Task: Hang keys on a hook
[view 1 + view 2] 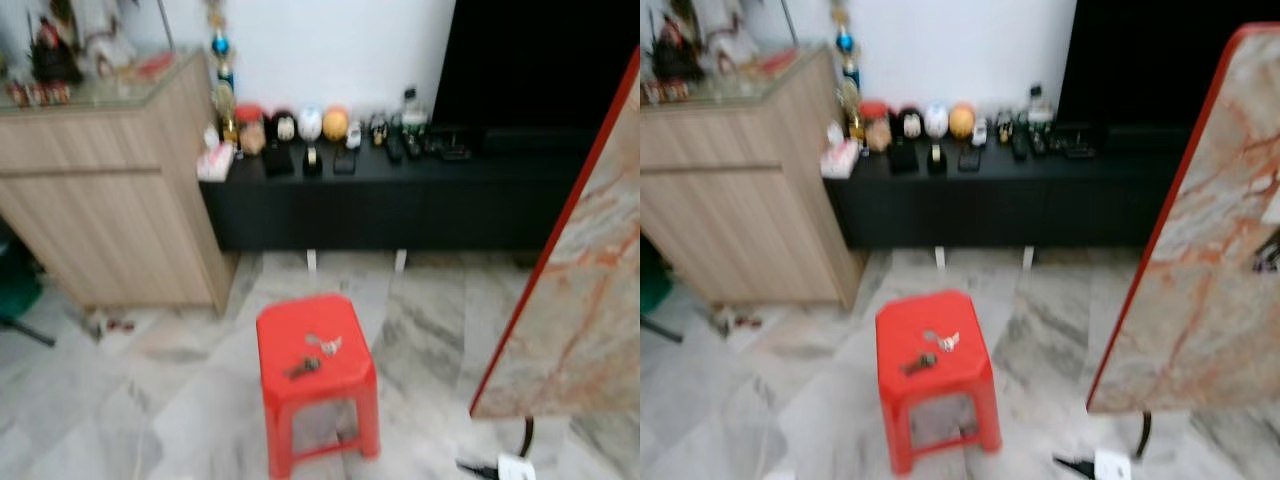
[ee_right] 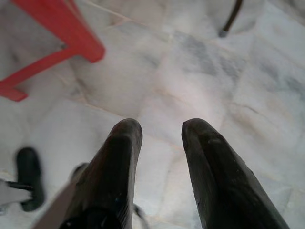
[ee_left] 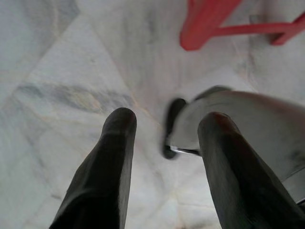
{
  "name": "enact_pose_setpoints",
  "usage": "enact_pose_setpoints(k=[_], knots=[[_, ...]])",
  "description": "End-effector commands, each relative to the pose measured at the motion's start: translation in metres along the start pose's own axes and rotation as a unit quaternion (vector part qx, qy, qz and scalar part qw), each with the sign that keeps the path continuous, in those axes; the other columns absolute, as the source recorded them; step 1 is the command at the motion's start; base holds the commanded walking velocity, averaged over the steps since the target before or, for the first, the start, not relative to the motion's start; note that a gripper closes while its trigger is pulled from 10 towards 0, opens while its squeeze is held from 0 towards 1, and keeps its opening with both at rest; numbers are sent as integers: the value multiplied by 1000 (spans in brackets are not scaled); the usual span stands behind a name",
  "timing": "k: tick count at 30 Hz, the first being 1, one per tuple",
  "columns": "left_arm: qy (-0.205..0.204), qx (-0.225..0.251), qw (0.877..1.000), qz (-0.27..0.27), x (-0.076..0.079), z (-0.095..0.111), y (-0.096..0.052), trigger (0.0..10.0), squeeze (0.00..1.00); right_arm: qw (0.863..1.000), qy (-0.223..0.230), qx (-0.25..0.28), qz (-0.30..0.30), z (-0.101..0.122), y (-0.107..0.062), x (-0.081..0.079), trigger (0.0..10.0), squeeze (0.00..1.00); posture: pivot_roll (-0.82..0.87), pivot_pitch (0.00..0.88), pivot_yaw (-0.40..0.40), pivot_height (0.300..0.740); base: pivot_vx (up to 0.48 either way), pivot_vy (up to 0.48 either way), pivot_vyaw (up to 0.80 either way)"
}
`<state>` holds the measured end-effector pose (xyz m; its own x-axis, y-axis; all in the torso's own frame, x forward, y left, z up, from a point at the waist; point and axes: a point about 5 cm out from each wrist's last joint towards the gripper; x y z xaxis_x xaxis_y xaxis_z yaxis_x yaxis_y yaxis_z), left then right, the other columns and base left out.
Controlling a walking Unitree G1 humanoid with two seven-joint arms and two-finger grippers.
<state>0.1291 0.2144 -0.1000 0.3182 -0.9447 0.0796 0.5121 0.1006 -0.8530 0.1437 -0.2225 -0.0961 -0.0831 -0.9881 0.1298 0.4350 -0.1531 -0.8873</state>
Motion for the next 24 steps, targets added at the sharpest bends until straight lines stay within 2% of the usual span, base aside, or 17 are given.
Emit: enact_pose_setpoints(k=[1, 16, 24], knots=[[8, -3, 1000, 9, -8, 1, -1, 10000, 0, 1000, -1, 11, 11, 8, 1, -8, 10000, 0, 141, 0, -35, 740, 0, 480, 0], [7, -3, 1000, 10, -8, 1, -1, 10000, 0, 1000, 0, 13, 13, 10, 1, -9, 10000, 0, 142, 0, -38, 740, 0, 419, 0], [10, 0, 1000, 10, -8, 1, -1, 10000, 0, 1000, -1, 11, 15, 8, 1, -10, 10000, 0, 143, 0, -38, 740, 0, 31, 0]])
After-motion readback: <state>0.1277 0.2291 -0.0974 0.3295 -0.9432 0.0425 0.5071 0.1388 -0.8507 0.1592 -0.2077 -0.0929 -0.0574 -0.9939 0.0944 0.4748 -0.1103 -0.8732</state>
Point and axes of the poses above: a point about 5 cm out from each wrist's last joint towards the gripper, its own y axis pointing out of the wrist towards the gripper, its own z axis along the axis of the wrist's last joint, x = y × z, and after that the axes turned 11 degrees about -y, right-handed
